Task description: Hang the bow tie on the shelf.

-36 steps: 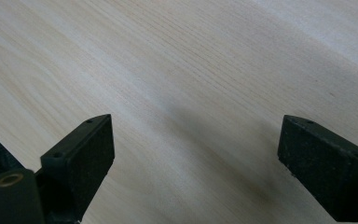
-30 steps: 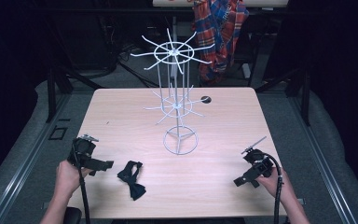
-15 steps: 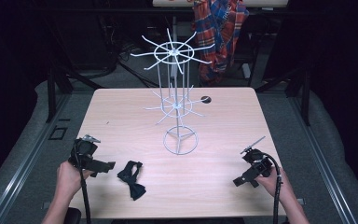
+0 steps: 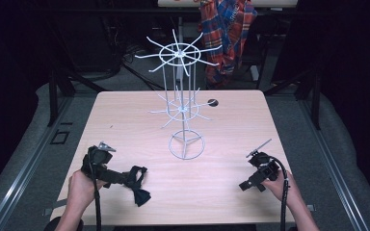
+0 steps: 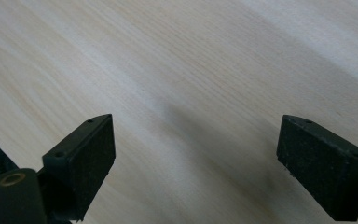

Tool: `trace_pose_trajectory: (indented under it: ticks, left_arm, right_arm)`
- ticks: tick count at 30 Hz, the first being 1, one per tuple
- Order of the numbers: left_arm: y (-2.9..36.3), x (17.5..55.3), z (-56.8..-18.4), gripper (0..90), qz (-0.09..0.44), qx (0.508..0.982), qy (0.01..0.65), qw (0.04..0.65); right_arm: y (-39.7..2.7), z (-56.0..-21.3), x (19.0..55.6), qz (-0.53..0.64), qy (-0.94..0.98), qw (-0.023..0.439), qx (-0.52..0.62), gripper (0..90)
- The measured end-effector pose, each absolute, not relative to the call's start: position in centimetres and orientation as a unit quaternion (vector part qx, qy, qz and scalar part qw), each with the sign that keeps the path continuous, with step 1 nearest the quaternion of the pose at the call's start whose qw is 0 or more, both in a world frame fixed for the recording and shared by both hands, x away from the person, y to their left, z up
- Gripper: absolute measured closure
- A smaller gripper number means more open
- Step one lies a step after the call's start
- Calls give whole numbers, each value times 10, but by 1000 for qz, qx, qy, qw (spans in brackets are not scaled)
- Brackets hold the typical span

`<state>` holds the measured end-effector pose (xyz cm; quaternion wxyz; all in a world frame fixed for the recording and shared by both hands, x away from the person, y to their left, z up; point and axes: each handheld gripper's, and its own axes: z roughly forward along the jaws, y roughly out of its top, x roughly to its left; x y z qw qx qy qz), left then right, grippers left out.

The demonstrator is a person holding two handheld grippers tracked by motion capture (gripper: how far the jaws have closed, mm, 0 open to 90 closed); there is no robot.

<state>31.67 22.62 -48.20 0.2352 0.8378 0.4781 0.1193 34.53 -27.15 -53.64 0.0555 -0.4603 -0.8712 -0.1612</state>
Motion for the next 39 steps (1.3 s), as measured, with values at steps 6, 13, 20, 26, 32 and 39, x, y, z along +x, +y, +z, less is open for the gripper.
trace_pose_trajectory:
  ticks: [6,13,20,26,32,39]
  left_arm:
    - [212,322,-488,0,100,857,448,232]
    - [196,315,-492,0,96,880,411,219]
    - [191,315,-504,0,81,889,404,202]
    - [180,314,-507,5,85,894,394,194]
    - [176,317,-511,87,79,894,397,194]
    - [176,321,-522,331,63,899,398,171]
  right_arm:
    - [-271,-537,348,-155,-874,57,-456,112]
    - [-273,-535,345,-146,-876,55,-456,115]
    - [-267,-540,351,-155,-873,65,-458,115]
    - [-269,-537,350,-155,-875,59,-455,116]
    - [-265,-540,349,-149,-879,63,-448,117]
    - [-269,-538,347,-142,-876,60,-457,126]
